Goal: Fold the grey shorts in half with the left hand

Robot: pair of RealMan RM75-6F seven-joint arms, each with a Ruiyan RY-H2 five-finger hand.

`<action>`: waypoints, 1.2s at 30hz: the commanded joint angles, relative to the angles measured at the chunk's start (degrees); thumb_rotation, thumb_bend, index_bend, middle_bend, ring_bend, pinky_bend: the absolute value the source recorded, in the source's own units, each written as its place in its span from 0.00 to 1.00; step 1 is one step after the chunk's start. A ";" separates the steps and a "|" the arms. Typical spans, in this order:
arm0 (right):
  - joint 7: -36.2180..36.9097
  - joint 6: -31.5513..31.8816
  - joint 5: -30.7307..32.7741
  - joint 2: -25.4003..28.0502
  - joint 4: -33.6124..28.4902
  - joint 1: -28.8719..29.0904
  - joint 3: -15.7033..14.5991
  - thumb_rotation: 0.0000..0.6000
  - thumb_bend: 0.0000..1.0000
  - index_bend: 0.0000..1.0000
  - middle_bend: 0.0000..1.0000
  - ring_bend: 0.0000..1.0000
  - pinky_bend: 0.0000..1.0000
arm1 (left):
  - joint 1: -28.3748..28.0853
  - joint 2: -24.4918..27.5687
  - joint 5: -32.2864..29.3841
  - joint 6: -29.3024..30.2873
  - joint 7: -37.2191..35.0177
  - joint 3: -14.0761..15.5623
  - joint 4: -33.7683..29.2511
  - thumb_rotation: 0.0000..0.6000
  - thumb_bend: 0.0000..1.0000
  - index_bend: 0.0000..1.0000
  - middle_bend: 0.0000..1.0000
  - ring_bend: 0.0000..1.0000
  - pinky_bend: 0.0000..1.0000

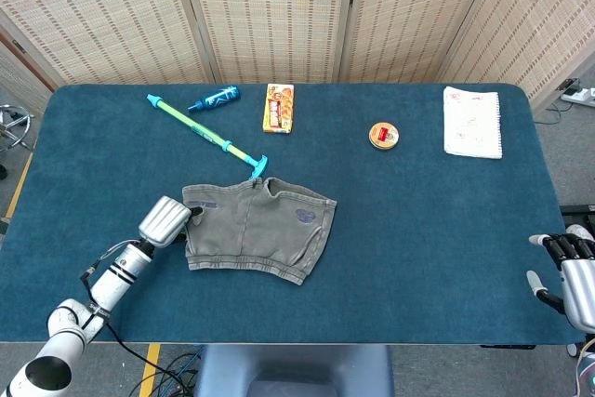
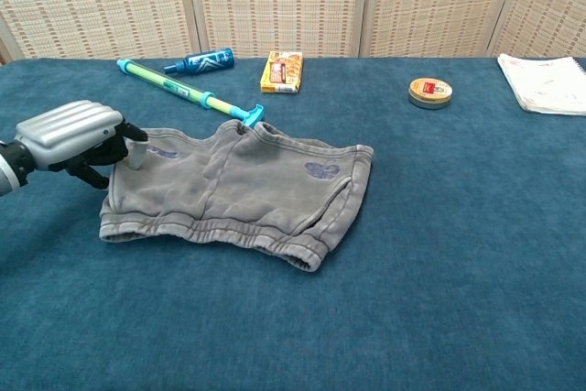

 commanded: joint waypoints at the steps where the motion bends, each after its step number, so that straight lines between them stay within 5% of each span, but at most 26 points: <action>1: 0.08 0.09 -0.08 -0.02 0.04 -0.03 0.01 1.00 0.31 0.30 0.35 0.29 0.27 | -0.24 0.48 -0.02 0.25 0.40 0.10 -0.91 1.00 0.46 0.65 0.98 0.86 0.93; 10: 0.78 0.34 -0.35 -0.24 0.61 -0.21 -0.02 1.00 0.31 0.30 0.35 0.29 0.27 | -3.69 4.31 0.22 1.67 7.31 -0.67 -8.68 1.00 0.46 0.66 0.98 0.86 0.93; 23: 2.36 2.48 -0.80 0.22 1.37 -1.70 -0.24 1.00 0.31 0.30 0.35 0.29 0.27 | -10.63 12.99 -0.34 -0.94 26.66 -5.27 -35.32 1.00 0.46 0.64 0.98 0.86 0.93; 36: 3.43 3.77 -0.64 0.57 2.00 -3.25 -0.63 1.00 0.31 0.30 0.35 0.29 0.27 | -15.69 9.97 -2.87 -8.55 41.25 -9.38 -47.43 1.00 0.46 0.61 0.97 0.86 0.93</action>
